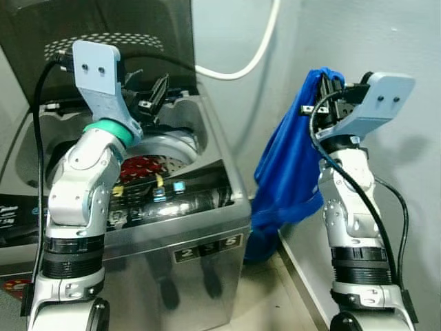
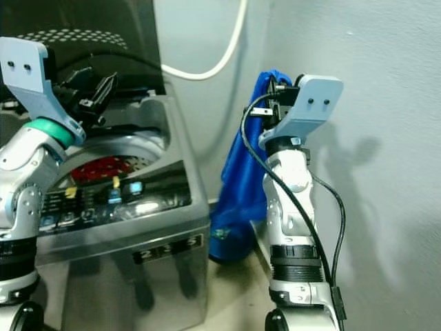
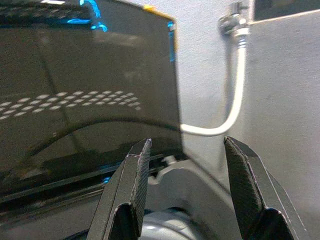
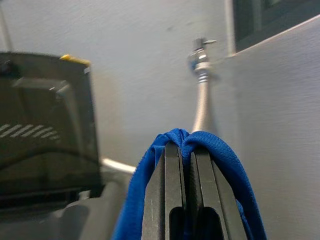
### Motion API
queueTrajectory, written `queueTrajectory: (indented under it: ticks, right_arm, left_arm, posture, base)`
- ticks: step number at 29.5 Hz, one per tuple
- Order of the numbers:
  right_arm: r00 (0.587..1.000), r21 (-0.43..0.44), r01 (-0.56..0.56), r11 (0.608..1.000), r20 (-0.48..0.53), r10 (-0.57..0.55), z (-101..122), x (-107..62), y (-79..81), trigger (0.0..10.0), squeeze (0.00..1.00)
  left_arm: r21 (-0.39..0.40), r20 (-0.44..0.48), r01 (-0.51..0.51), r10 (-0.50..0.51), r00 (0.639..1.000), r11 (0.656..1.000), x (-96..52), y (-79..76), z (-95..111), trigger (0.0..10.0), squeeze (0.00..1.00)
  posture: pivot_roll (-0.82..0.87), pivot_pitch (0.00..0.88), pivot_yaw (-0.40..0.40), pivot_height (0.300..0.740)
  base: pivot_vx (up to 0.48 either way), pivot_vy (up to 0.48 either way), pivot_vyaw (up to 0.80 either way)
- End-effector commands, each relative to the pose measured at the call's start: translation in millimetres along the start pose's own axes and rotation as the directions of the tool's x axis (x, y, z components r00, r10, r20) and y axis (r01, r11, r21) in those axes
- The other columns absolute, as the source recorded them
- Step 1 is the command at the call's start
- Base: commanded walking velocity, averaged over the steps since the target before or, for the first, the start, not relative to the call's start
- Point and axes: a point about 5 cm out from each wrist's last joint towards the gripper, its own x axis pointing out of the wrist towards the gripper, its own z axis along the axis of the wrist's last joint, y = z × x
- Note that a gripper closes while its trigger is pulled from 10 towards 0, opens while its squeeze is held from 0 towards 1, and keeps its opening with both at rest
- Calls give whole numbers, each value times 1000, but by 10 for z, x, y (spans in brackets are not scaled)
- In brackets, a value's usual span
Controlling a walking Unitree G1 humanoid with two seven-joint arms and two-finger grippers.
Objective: Clothes washing
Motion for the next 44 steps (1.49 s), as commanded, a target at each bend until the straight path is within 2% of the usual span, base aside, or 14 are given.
queueTrajectory:
  ticks: [1, 10, 14, 19, 22, 25, 29, 31, 33, 37, 40, 42, 43, 44]
  right_arm:
    - [1000, 1, -1, 1000, 16, 1, 24, 5, -7, 10000, 0]
    - [999, -27, -40, 999, 27, 40, 47, 7, 32, 10000, 0]
    - [961, -125, -242, 962, 105, 256, 253, 82, 263, 10000, 0]
    - [893, -44, -365, 930, 267, 363, 703, 270, 412, 10000, 0]
    - [784, 32, -517, 856, 419, 458, 1167, 419, 536, 10000, 0]
    - [755, 42, -556, 830, 444, 483, 1249, 438, 568, 10000, 0]
    - [628, 156, -710, 686, 581, 518, 1653, 593, 809, 10000, 0]
    - [628, 156, -710, 686, 581, 518, 1653, 593, 809, 10000, 0]
    - [559, 197, -784, 589, 635, 533, 1808, 610, 935, 10000, 0]
    - [500, 257, -845, 469, 691, 522, 1990, 627, 1003, 10000, 0]
    - [488, 273, -857, 436, 700, 521, 2060, 670, 1003, 10000, 0]
    - [500, 263, -849, 457, 681, 535, 2017, 678, 970, 10000, 0]
    - [500, 263, -849, 457, 681, 535, 2017, 678, 970, 10000, 0]
    - [507, 257, -844, 470, 668, 545, 1970, 666, 949, 10000, 0]
  left_arm:
    - [16, -9, 2, -2, 1000, 1000, -14, -8, -25, 10000, 0]
    - [26, -13, 3, -3, 1000, 1000, -15, -11, -33, 10000, 0]
    - [116, 6, 39, -40, 999, 992, -28, -2, 2, 10000, 0]
    - [190, 20, 248, -256, 966, 950, -85, -56, 118, 10000, 0]
    - [145, -24, 539, -542, 840, 830, -243, -290, 107, 10000, 0]
    - [116, -26, 590, -591, 806, 799, -273, -348, 102, 10000, 0]
    - [56, -40, 790, -789, 613, 611, -266, -723, -2, 10000, 0]
    - [56, -40, 790, -789, 613, 611, -266, -723, -2, 10000, 0]
    - [36, -40, 819, -818, 574, 573, -154, -831, -83, 10000, 0]
    - [-48, 1, 805, -806, 591, 591, 132, -901, -130, 10000, 0]
    - [-107, 18, 718, -721, 693, 687, 450, -871, -152, 10000, 0]
    - [-94, 0, 534, -537, 844, 840, 685, -655, -134, 10000, 0]
    - [-94, 0, 534, -537, 844, 840, 685, -655, -134, 10000, 0]
    - [-80, 1, 418, -420, 908, 905, 761, -499, -94, 10000, 0]
  posture:
    - [85, 0, 67, 740]
    - [85, 0, 66, 740]
    - [82, 0, 63, 740]
    - [91, 0, 54, 740]
    - [96, 0, 40, 740]
    - [96, 0, 40, 740]
    - [96, 0, 26, 740]
    - [96, 0, 26, 740]
    - [97, 0, 23, 740]
    - [91, 0, 15, 740]
    - [77, 0, 11, 740]
    - [60, 0, 18, 740]
    - [60, 0, 18, 740]
    - [60, 0, 18, 740]
  base:
    - [0, 0, 0]
    - [0, 0, 0]
    - [0, 0, 0]
    - [0, 0, 0]
    - [0, 0, 0]
    - [0, 0, 0]
    - [0, 0, 0]
    - [0, 0, 0]
    - [0, 0, 0]
    - [0, 0, 0]
    - [0, 0, 0]
    - [0, 0, 0]
    - [0, 0, 0]
    - [0, 0, 0]
